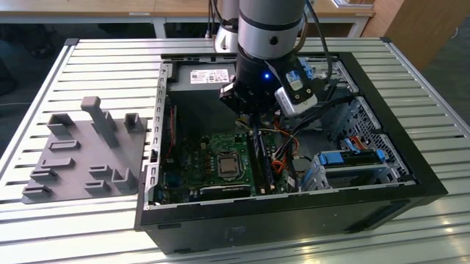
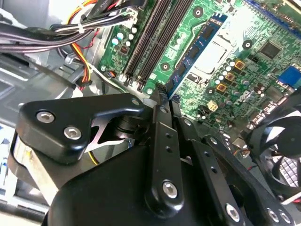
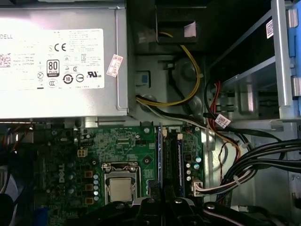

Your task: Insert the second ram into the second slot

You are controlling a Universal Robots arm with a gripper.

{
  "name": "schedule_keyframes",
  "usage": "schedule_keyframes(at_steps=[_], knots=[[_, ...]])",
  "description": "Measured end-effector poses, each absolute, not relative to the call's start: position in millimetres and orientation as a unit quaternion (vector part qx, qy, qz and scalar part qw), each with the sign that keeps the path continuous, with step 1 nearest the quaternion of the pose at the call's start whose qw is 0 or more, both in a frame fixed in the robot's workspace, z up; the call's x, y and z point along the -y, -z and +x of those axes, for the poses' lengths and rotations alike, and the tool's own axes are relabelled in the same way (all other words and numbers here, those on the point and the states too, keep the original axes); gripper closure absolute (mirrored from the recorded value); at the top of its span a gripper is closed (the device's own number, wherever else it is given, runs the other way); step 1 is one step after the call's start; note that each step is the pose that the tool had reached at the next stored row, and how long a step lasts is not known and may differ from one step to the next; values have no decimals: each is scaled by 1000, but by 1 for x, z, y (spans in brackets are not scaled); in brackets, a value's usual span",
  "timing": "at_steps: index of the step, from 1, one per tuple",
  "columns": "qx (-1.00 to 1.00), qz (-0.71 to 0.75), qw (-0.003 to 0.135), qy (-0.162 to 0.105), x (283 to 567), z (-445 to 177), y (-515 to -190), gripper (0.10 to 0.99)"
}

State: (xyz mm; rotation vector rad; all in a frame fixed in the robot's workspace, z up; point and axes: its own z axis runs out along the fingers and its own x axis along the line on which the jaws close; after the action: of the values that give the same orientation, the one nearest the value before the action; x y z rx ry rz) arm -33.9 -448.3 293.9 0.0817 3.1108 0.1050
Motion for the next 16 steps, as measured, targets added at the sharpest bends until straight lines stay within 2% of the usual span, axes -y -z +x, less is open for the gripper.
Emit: schedule_keyframes(at_steps=[16], knots=[[-999,18,12,-34,449,-29,-280,949]])
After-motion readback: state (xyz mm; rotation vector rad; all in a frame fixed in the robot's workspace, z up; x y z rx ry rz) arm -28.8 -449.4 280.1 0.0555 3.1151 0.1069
